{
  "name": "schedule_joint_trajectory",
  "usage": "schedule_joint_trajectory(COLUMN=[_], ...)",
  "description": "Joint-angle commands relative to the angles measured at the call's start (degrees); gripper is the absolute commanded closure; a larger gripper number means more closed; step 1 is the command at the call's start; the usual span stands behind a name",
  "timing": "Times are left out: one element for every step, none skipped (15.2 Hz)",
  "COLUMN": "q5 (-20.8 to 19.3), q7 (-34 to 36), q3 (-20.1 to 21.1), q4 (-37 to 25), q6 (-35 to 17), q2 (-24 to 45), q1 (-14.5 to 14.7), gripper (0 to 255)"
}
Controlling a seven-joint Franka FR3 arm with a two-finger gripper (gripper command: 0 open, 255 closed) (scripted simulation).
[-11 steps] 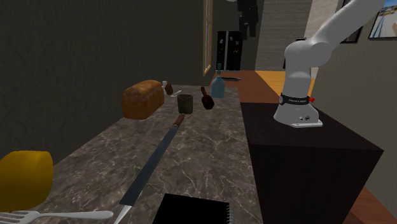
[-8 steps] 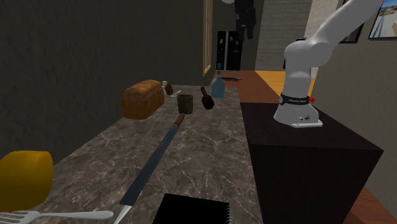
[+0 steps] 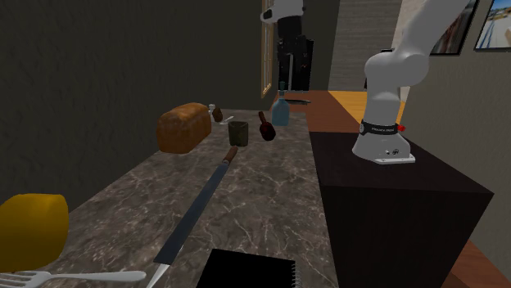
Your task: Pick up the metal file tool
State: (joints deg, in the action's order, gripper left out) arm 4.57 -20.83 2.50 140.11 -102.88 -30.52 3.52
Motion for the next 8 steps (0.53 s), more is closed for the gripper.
schedule_joint_trajectory(q5=[-0.23, -0.39, -0.54, -0.72, -0.90, -1.10, -1.33, -1.57], q7=[-2.38, -3.54, -4.67, -5.77, -6.84, -7.89, -8.91, -9.90], q3=[0.49, 0.72, 0.96, 1.20, 1.47, 1.76, 2.06, 2.39], q4=[-0.59, -1.05, -1.57, -2.15, -2.79, -3.48, -4.24, -5.04], q6=[-3.90, -5.70, -7.45, -9.14, -10.79, -12.38, -13.92, -15.40], q2=[3.80, 5.76, 7.74, 9.72, 11.70, 13.69, 15.68, 17.66], q1=[1.07, 1.53, 1.98, 2.44, 2.88, 3.30, 3.71, 4.11], gripper=[0, 0, 0, 0, 0, 0, 0, 0])
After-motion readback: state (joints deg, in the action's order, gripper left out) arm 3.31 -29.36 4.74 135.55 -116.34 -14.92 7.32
